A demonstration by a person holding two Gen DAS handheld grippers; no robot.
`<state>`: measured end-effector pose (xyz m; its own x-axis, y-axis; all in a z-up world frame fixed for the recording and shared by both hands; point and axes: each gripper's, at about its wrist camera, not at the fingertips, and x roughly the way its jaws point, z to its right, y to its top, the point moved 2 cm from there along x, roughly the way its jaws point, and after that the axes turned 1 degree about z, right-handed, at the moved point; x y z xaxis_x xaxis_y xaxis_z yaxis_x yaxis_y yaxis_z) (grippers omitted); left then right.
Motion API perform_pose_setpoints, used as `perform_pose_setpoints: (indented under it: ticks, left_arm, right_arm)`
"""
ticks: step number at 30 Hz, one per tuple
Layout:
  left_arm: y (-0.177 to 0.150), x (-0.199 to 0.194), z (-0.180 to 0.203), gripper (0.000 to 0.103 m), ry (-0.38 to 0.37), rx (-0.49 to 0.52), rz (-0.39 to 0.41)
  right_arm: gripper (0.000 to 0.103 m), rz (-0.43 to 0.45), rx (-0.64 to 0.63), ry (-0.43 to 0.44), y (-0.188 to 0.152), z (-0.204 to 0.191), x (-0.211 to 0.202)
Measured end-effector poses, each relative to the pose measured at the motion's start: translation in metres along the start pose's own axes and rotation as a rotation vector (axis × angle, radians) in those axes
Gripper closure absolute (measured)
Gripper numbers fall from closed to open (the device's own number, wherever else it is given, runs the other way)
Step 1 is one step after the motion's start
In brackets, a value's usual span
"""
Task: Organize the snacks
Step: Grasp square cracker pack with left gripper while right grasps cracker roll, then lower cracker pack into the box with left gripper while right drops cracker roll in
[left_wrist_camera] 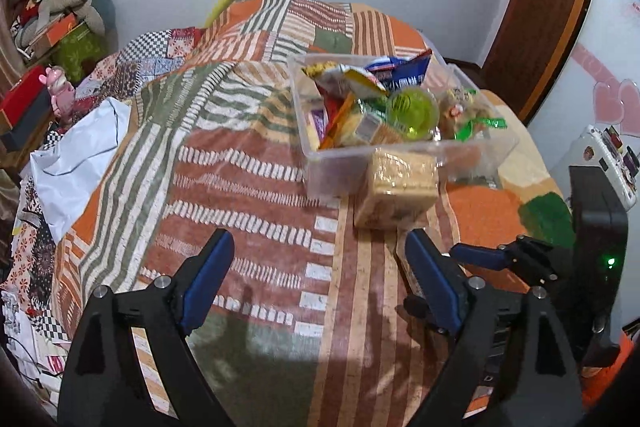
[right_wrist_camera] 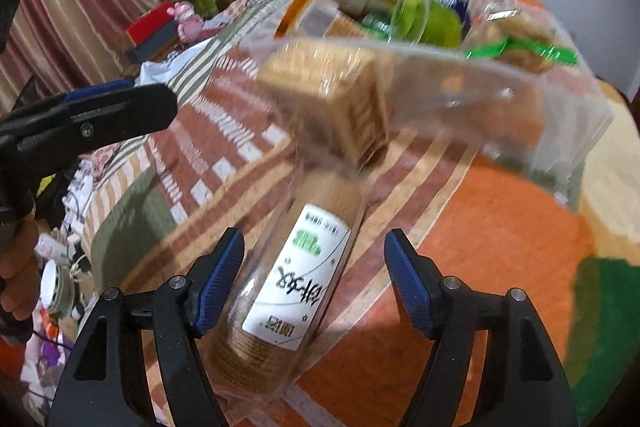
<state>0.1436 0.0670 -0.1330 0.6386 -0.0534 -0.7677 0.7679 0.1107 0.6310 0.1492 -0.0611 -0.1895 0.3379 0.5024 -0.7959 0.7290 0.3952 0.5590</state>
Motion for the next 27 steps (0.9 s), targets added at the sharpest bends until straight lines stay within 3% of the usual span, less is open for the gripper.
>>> perform_pose_setpoints:
  ticks: [1,2,3,6,22,23,27]
  left_arm:
    - [-0.001,0.001,0.001,0.015,-0.003,0.001,-0.004]
    - [-0.002,0.003,0.003,0.015,-0.009,0.003,-0.009]
    - [-0.003,0.005,0.005,0.015,-0.013,0.006,-0.013]
    - [-0.003,0.01,0.013,0.015,-0.025,0.019,-0.021]
    - [0.023,0.065,0.052,0.015,-0.052,0.061,-0.038]
    - [0.025,0.069,0.052,0.018,-0.049,0.06,-0.037]
    - [0.026,0.08,0.053,0.048,-0.071,0.055,-0.067]
  right_arm:
    - [0.041,0.006,-0.004,0.007,-0.001,0.0,-0.001]
    - [0.053,0.006,-0.009,0.024,-0.003,-0.002,-0.003]
    - [0.059,0.001,-0.012,0.043,-0.003,-0.001,-0.004]
    - [0.069,0.017,-0.016,0.042,-0.005,0.004,-0.012]
    - [0.072,0.105,0.103,-0.067,-0.017,0.072,-0.06]
    - [0.072,0.111,0.107,-0.074,-0.016,0.074,-0.062]
    - [0.072,0.141,0.121,-0.088,-0.013,0.079,-0.072]
